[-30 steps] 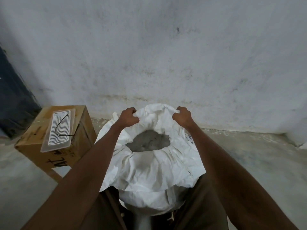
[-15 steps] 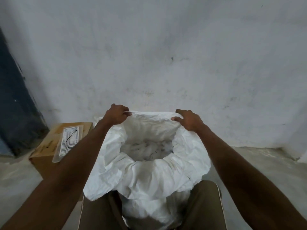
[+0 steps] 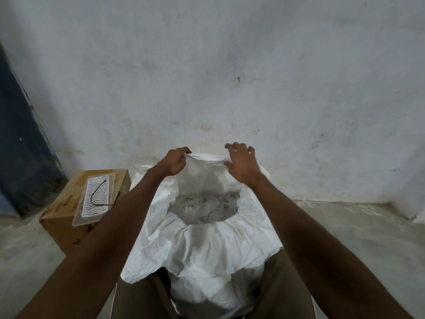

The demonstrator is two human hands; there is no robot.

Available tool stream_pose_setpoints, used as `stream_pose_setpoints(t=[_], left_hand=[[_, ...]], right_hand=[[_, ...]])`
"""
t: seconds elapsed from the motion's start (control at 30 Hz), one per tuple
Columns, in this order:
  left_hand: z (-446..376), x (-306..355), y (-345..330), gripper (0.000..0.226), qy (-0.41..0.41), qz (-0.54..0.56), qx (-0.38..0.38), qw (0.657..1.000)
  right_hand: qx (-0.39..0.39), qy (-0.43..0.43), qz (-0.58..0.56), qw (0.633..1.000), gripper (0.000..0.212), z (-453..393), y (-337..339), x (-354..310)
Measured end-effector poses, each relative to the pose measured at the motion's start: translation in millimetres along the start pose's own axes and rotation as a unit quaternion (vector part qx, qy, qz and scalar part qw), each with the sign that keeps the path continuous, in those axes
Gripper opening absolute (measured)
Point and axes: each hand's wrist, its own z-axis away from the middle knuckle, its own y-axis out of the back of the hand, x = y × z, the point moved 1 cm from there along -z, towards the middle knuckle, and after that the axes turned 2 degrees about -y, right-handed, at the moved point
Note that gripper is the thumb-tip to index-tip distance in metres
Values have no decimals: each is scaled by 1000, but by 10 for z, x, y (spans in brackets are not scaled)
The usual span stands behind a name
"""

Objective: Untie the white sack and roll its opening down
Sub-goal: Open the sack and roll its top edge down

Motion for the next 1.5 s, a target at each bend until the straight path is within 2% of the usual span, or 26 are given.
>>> stream_pose_setpoints(t=[0.07, 0.17, 0.27, 0.33, 0.37, 0.43, 0.5, 0.53, 0.57, 0.6, 0.67, 0.73, 0.8, 0.9, 0.97, 1.0, 1.07, 1.1, 1.13, 1.17, 1.2, 1.23, 1.3, 1.37, 1.43, 1.5], left_hand=[[-24, 14, -20, 37, 8, 14, -1, 1000], [-63, -33, 9, 40, 10, 10, -14, 1000], [-121, -28, 1, 39, -11, -85, -30, 996], [-136, 72, -136, 50, -68, -101, -10, 993], [-150, 125, -246, 50, -109, -120, 11, 987], [-181, 171, -450, 34, -165, -178, 29, 970], [-213, 138, -547, 20, -117, -162, 18, 980], [-230, 114, -556, 19, -68, -146, 11, 987], [-278, 85, -571, 19, -37, -132, 15, 990], [-334, 78, -579, 20, -7, -114, 19, 993], [-493, 83, -598, 25, 61, -55, 2, 997], [-653, 80, -593, 30, 122, 18, -52, 991], [-741, 86, -552, 30, 148, 83, -122, 978], [-714, 90, -492, 38, 155, 175, -152, 961], [-639, 90, -503, 51, 94, 100, -130, 982], [-603, 78, -538, 51, 52, 19, -112, 992], [-475, 22, -717, 39, -55, -130, -74, 987], [-428, -10, -786, 31, -98, -162, -49, 981], [-385, -26, -839, 22, -111, -150, -25, 982], [-365, -31, -883, 18, -95, -110, -12, 989], [-358, -1, -879, 18, -41, -60, -5, 997], [-398, -30, -887, 21, 32, -28, -14, 999], [-467, -115, -863, 27, 148, -4, -56, 987], [-528, -190, -853, 31, 182, 33, -139, 973], [-541, -206, -849, 36, 194, 125, -210, 950], [-556, -168, -842, 58, 162, 152, -222, 949]], right_hand=[[25, 44, 4, 999, 33, 13, -169, -166], [19, 42, -96, 994, 19, 11, -316, -237], [-53, -19, -154, 987, 13, -137, -328, -279], [-83, -90, -164, 979, 30, -304, -346, -303], [-123, -107, -171, 972, 31, -378, -366, -334], [-228, -118, -176, 950, 27, -489, -383, -350], [-295, -141, -239, 914, 26, -554, -410, -279], [-300, -135, -240, 914, 26, -602, -432, -234], [-280, -121, -210, 929, 27, -631, -469, -210], [-228, -102, -158, 955, 29, -621, -502, -214], [-58, -57, -52, 995, 29, -495, -562, -292], [43, -10, 3, 999, 28, -282, -641, -389], [78, 8, -5, 997, 23, -140, -782, -369], [14, -24, -72, 997, 22, -130, -843, -221], [-49, -68, -118, 989, 32, -202, -743, -134], [-92, -92, -139, 982, 36, -270, -665, -95], [-224, -140, -187, 946, 40, -413, -531, -14], [-291, -158, -216, 919, 41, -463, -475, -8], [-335, -172, -241, 894, 41, -493, -455, -9], [-346, -179, -257, 884, 42, -512, -462, -9], [-328, -182, -258, 891, 44, -516, -469, -30], [-275, -173, -228, 918, 47, -499, -512, -54], [-146, -115, -100, 978, 45, -337, -643, -157], [-64, -71, -29, 995, 34, -94, -743, -275], [-65, -86, -48, 993, 29, 33, -801, -272], [-94, -163, -92, 978, 34, -43, -854, -115]])
